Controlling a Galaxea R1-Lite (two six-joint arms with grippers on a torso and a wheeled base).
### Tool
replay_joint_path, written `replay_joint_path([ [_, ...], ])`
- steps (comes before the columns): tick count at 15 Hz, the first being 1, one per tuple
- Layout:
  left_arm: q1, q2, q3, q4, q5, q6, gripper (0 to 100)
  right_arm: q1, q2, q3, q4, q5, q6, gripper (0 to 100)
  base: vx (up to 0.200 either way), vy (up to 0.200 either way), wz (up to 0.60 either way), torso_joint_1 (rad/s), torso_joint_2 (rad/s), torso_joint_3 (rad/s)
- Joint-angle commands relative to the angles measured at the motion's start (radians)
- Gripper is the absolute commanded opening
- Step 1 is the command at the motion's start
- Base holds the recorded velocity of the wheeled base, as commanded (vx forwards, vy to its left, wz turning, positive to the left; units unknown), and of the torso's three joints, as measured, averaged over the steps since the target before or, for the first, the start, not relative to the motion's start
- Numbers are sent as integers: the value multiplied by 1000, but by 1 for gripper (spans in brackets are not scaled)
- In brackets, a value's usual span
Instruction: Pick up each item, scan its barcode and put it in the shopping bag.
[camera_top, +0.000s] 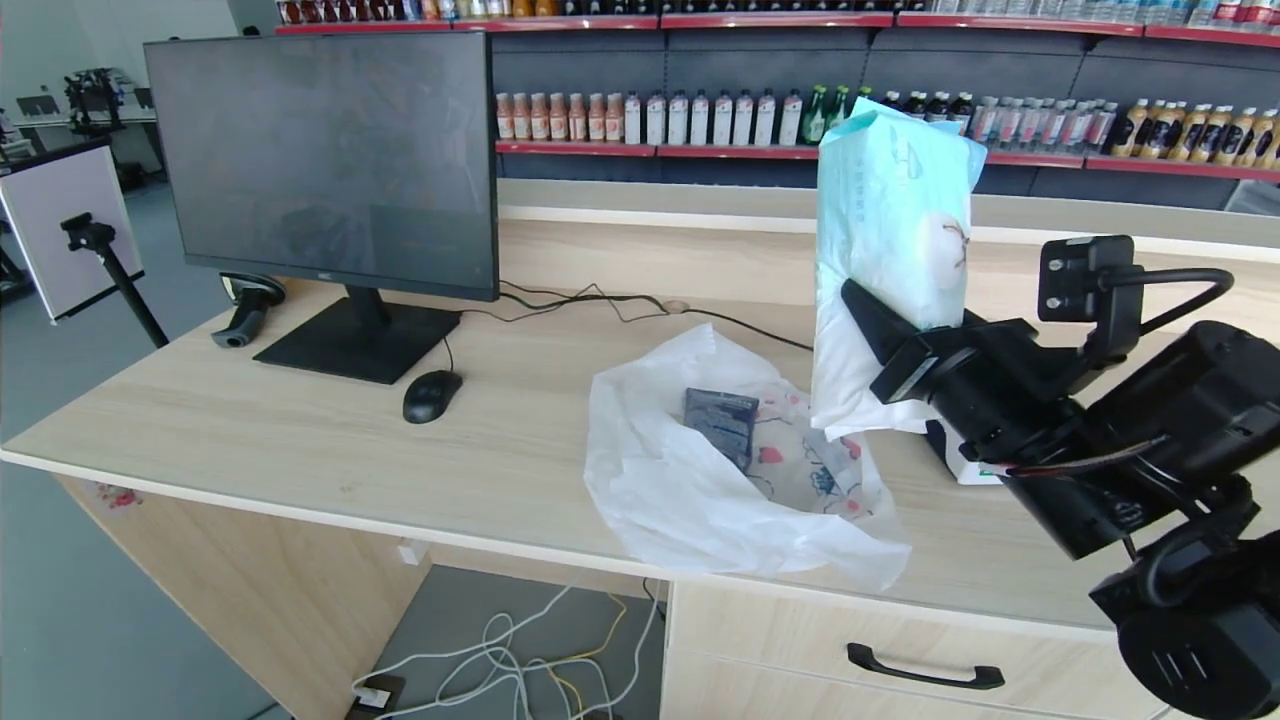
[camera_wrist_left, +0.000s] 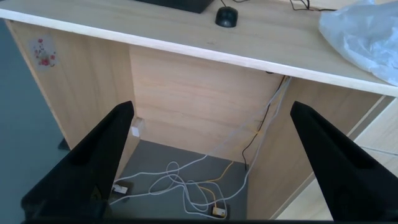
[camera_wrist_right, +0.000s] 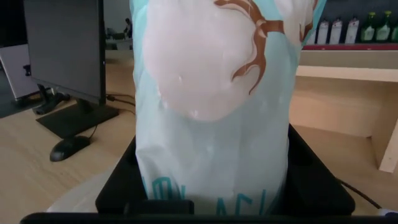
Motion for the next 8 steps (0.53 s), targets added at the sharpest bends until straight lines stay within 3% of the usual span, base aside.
replay_joint_path([
  [1, 0, 0, 0, 0, 1, 0, 100, 2, 99, -63, -2, 0, 36, 0, 0, 0, 0, 0, 0, 0],
  [8, 0, 0, 0, 0, 1, 0, 100, 21, 176, -59, -2, 1, 46, 0, 0, 0, 0, 0, 0, 0],
])
